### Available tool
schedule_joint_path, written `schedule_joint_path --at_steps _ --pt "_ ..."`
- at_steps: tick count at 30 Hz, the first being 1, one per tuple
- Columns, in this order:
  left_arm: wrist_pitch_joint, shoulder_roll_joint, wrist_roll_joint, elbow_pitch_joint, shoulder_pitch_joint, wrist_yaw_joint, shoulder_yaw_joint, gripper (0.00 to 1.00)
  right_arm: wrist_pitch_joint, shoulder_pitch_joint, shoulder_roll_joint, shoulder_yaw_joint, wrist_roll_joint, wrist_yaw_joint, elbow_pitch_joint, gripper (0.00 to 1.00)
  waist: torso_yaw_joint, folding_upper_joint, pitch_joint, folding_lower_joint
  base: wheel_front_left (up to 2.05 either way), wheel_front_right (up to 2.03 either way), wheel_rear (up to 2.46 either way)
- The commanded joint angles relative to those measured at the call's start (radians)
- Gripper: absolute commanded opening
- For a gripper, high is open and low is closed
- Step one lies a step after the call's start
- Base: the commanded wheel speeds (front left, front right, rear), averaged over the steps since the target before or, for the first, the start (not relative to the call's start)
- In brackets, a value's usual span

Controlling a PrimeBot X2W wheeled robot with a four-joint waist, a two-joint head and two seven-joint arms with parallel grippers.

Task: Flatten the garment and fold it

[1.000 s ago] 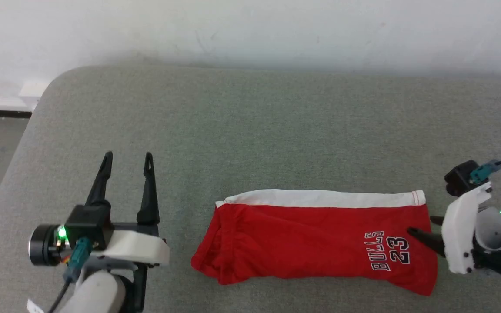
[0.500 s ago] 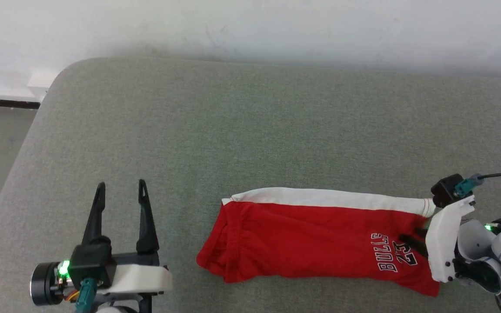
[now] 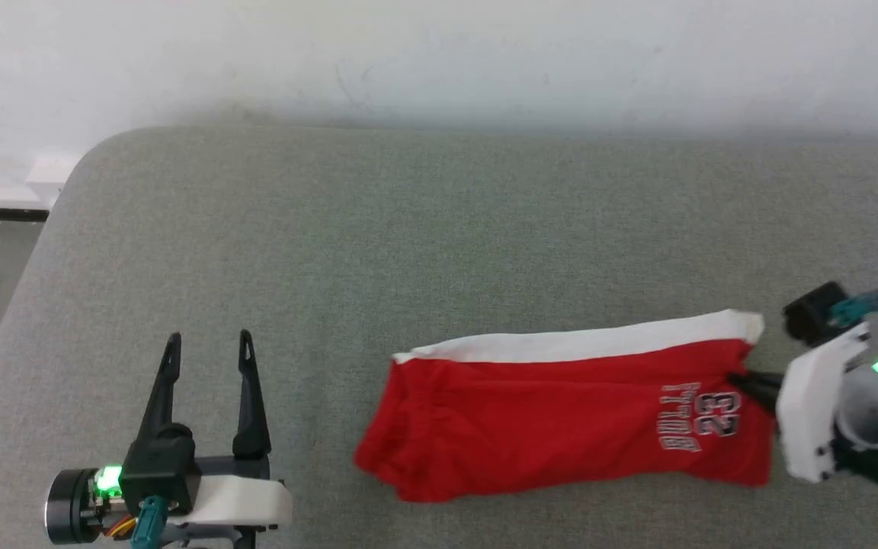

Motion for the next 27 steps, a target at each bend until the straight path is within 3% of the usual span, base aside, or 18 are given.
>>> schedule_joint_path --at_steps 1,9,14,20,24,27 --pt "-0.005 -0.006 0.009 0.007 0.011 -0.008 0.005 1.0 -0.003 -0.003 -0.035 -0.016 0.001 -0.001 -0.013 0.0 -0.008 -0.0001 -0.01 -0.0001 0.0 0.0 0.0" --pt "-0.005 -0.009 0.022 0.022 0.015 -0.02 0.0 1.0 0.067 0.071 -0.198 -0.117 0.017 -0.001 -0.045 0.0 -0.016 -0.0001 -0.027 -0.0001 0.0 0.0 0.0" --pt "-0.005 -0.01 0.021 0.021 0.017 -0.023 0.007 1.0 0.097 0.122 -0.243 -0.163 0.034 -0.001 -0.142 0.0 -0.014 -0.0001 -0.027 -0.0001 0.0 0.0 0.0" --pt "-0.005 -0.014 0.019 0.013 0.007 -0.023 0.016 1.0 0.137 0.148 -0.214 -0.193 0.038 -0.001 -0.375 0.0 0.004 -0.0001 -0.007 -0.0001 0.0 0.0 0.0" --pt "-0.005 -0.021 0.016 0.011 -0.008 -0.029 0.015 1.0 0.187 0.112 -0.151 -0.167 0.008 -0.001 -0.491 0.0 0.024 -0.0001 0.014 -0.0001 0.0 0.0 0.0" --pt "-0.005 -0.028 0.012 0.011 -0.022 -0.033 0.014 1.0 0.219 0.056 -0.08 -0.125 -0.023 -0.001 -0.513 0.0 0.039 -0.0001 0.032 -0.0001 0.0 0.0 0.0"
